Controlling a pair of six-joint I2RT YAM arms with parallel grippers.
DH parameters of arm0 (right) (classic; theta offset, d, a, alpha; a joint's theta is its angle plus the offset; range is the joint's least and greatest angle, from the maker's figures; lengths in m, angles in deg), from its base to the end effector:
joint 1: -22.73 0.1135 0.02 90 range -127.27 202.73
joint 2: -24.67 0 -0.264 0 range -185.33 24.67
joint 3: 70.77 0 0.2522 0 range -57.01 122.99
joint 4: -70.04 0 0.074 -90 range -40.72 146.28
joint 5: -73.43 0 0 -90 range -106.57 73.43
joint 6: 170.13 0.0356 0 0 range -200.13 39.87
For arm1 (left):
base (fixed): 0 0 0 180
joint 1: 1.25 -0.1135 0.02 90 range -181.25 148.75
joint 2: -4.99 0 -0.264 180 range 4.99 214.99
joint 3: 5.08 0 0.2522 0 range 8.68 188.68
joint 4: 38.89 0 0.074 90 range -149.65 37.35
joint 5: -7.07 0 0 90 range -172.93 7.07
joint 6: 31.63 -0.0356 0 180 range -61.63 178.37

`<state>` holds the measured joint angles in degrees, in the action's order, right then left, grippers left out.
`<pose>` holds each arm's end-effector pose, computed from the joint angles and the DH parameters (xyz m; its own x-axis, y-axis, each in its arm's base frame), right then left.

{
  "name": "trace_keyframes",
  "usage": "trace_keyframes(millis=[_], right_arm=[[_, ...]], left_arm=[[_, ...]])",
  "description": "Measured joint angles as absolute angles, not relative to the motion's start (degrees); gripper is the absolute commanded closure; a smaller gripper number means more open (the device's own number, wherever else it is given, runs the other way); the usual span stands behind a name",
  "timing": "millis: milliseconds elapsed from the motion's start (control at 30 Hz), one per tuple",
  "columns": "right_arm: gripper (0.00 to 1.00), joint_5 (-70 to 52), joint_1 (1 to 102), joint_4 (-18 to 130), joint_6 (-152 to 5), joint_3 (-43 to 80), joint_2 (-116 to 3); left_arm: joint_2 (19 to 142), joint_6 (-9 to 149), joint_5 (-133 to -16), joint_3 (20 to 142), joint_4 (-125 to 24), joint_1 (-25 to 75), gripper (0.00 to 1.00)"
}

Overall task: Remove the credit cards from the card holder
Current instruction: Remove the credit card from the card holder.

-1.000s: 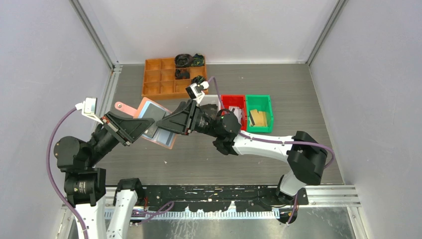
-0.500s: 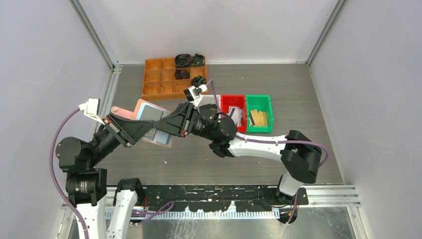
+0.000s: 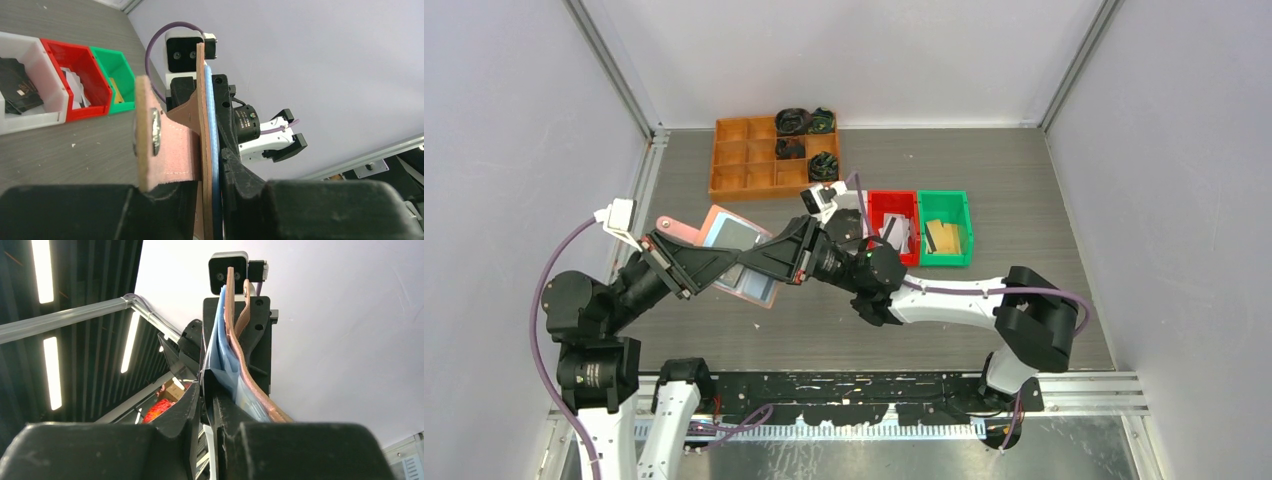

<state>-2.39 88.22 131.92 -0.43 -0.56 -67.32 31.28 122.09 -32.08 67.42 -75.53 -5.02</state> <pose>0.1358 0.3188 0.3537 -0.8967 0.3328 -0.2920 -0.4345 -0.5352 0.7244 0.0547 -0.0241 0.4285 -0.5735 -0.6051 -0.5522 0.4682 0.3110 -0.8271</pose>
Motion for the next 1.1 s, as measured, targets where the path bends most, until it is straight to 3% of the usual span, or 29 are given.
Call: trace_keyframes(millis=[67,167,367,567,800,1100], right_arm=[[0.79,-2.8,88.3,131.2,-0.6,-1.4,-66.5],[0.59,-2.9,88.3,130.8,-0.4,-2.0,-65.7],[0.54,-3.0,88.3,131.4,-0.7,-2.3,-64.1],[0.66,-3.5,88.3,131.3,-0.5,-2.0,-64.4],[0.86,-3.5,88.3,130.9,-0.2,-1.3,-65.7],[0.96,-3.7,88.3,129.4,-1.7,-1.6,-65.0]], left_arm=[[31.3,122.0,-31.8,67.7,-76.5,-4.9,0.83],[31.3,121.3,-32.7,68.7,-77.6,-4.8,0.9],[31.3,119.4,-34.9,70.4,-78.0,-4.9,0.98],[31.2,119.3,-34.9,70.4,-77.7,-5.0,1.0],[31.1,119.0,-35.3,70.5,-77.6,-5.0,1.0],[31.3,116.4,-35.6,72.6,-80.1,-5.0,0.97]])
